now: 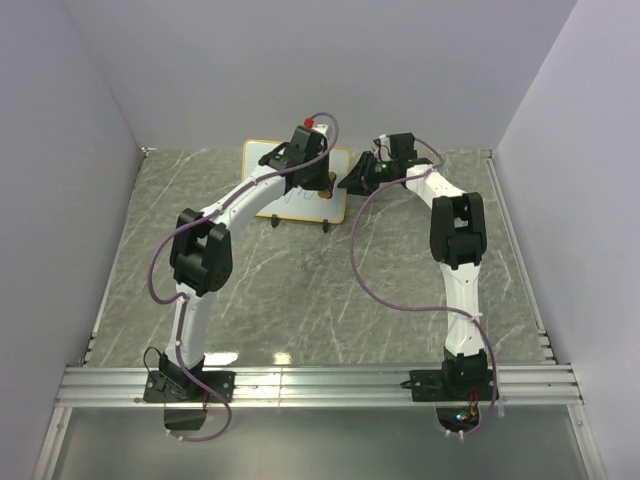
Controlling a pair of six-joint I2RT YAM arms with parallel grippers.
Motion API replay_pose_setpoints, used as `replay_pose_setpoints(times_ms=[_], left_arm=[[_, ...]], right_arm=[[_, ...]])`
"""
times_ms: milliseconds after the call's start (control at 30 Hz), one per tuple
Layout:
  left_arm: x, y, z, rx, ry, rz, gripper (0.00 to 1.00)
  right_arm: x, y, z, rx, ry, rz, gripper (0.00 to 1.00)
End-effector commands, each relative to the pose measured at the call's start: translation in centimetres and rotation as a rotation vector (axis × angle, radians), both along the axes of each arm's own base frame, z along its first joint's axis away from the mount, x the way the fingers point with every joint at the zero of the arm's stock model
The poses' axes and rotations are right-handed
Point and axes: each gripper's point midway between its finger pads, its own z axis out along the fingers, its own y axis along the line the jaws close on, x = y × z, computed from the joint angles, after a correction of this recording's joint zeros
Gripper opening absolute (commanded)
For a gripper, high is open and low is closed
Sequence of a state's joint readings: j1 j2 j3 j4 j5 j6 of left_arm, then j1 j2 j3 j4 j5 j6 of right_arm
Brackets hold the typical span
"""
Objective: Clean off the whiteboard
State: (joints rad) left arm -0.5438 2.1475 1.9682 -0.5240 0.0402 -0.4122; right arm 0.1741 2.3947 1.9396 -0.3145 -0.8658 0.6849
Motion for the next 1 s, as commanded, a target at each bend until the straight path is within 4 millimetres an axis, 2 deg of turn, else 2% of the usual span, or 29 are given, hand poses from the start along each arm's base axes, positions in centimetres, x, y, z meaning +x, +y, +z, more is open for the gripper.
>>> replay_pose_setpoints(times_ms=[0,167,233,367,400,500,633,733,767,800,833,867,900,933,967], left_arm=[[1.1,-1.4,1.2,-0.032,-0.054,-0.023,0.0],[1.6,-1.6,1.0,-0.019,-0.06,-0.021,0.0],[1.8,-1.9,0.7,-0.014,-0.063,-0.021,0.0],[2.2,-1.9,0.1,-0.008,-0.067,-0.007,0.0],[2.3,-1.7,-0.3,-0.001,-0.063,0.001,0.0],[2.4,-1.7,-1.4,0.007,-0.049,0.01,0.01],[3.8,-0.1,-3.3,0.043,-0.039,0.082,0.0],[4.8,2.3,-4.8,0.07,-0.046,0.154,0.0],[4.4,3.7,-6.6,0.098,-0.02,0.181,0.0],[5.0,4.7,-5.5,0.093,-0.065,0.219,0.0],[5.0,5.7,-5.6,0.105,-0.076,0.249,0.0],[4.4,7.6,-7.2,0.139,-0.055,0.289,0.0],[5.0,9.0,-5.5,0.133,-0.111,0.346,0.0],[4.9,10.1,-5.5,0.139,-0.117,0.372,0.0],[4.3,12.4,-6.0,0.147,-0.103,0.417,0.0]], right_arm=[[-0.2,-0.2,0.8,-0.033,-0.053,0.006,0.36],[-1.0,-0.4,0.2,-0.042,-0.037,0.019,0.22],[-1.2,-0.3,0.0,-0.043,-0.03,0.021,0.13],[-1.5,-0.5,-0.2,-0.053,-0.023,0.023,0.08],[-1.5,-0.7,-0.3,-0.06,-0.019,0.019,0.03],[-1.8,-0.8,-0.6,-0.067,-0.012,0.021,0.0],[-2.3,-0.9,-0.8,-0.076,-0.004,0.023,0.0],[-2.6,-1.3,-0.8,-0.082,0.004,0.021,0.0],[-2.6,-1.4,-0.7,-0.082,0.007,0.016,0.0],[-2.7,-1.5,-0.7,-0.081,0.006,0.016,0.0],[-2.6,-1.8,-0.5,-0.08,0.004,0.009,0.0],[-2.7,-1.9,-0.6,-0.082,0.007,0.008,0.0],[-2.6,-2.0,-0.6,-0.084,0.007,0.005,0.0],[-2.6,-2.1,-0.8,-0.084,0.01,0.003,0.0],[-2.6,-2.1,-0.7,-0.083,0.009,0.004,0.0]])
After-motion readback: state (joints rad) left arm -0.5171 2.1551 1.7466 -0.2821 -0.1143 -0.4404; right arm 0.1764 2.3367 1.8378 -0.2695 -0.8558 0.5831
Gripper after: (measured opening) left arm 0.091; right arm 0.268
